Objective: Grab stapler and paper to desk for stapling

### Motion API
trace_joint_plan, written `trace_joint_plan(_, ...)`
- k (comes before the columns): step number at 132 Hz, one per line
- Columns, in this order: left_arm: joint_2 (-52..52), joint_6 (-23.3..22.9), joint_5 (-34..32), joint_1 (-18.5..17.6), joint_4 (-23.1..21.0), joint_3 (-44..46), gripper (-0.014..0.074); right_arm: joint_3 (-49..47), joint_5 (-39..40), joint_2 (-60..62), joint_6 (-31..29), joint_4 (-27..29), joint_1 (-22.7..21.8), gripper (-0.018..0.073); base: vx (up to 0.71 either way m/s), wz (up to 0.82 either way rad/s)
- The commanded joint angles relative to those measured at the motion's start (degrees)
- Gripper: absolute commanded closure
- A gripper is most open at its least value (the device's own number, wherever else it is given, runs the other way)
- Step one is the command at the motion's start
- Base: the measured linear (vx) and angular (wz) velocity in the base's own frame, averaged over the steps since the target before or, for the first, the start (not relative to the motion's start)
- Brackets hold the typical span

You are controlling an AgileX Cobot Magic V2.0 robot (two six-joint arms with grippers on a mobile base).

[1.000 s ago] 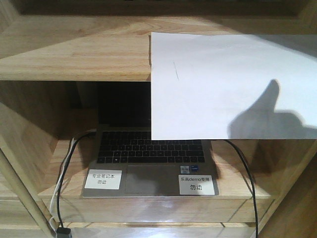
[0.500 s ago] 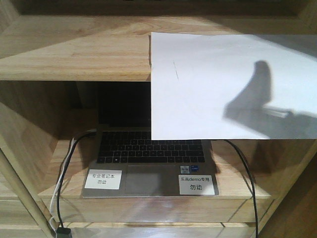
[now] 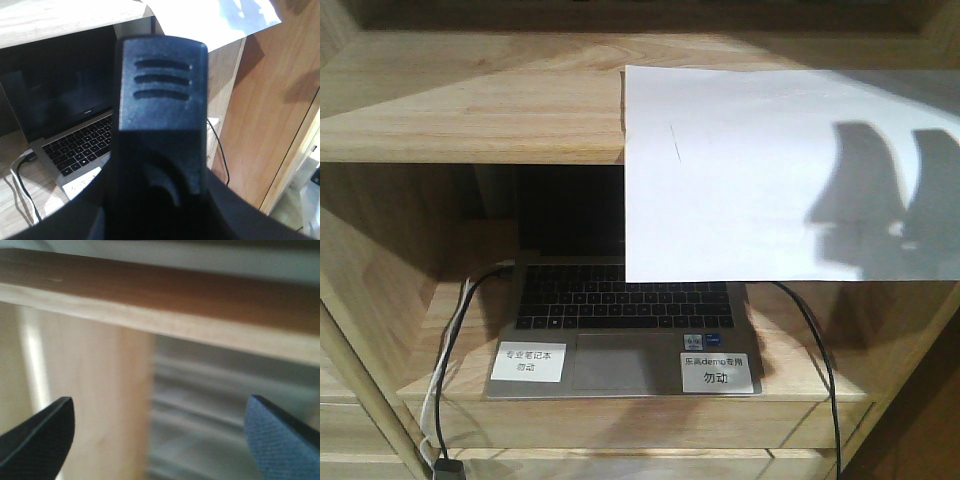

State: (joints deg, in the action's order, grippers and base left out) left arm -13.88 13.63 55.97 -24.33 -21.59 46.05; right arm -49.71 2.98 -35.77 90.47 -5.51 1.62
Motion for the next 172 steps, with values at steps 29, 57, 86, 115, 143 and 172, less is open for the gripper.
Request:
trace_joint_plan(29,-0.89,-0.02,-6.19,-0.21,-1.95,1.53,0.0603,11.22,7.06,9.68,0.21,-2.63,-0.46,-0.0069,0.00,0.00)
trace_joint_plan(57,-0.89,-0.02,-6.19,-0.21,-1.95,1.53,0.0603,20.81,6.77,18.32,0.26,-1.75,-0.40,-0.0060,0.00,0.00)
trace_joint_plan(86,-0.89,-0.02,-6.19,-0.21,-1.95,1.53,0.0603,28.77,6.68,23.39,0.26,-0.21,6.59,-0.0052,0.00,0.00)
trace_joint_plan(115,-0.89,-0.02,-6.19,-0.21,-1.95,1.53,0.0603,33.61,7.12,23.68,0.26,-0.21,17.57,-0.0043,0.00,0.00)
trace_joint_plan(143,-0.89,-0.02,-6.19,-0.21,-1.95,1.53,0.0603,38.16,8.52,23.58,0.26,-0.21,23.10,-0.0035,0.00,0.00)
trace_joint_plan(172,-0.89,-0.02,-6.20,-0.21,-1.95,1.53,0.0603,44.59,21.78,19.44,-0.20,0.05,22.93,-0.0035,0.00,0.00)
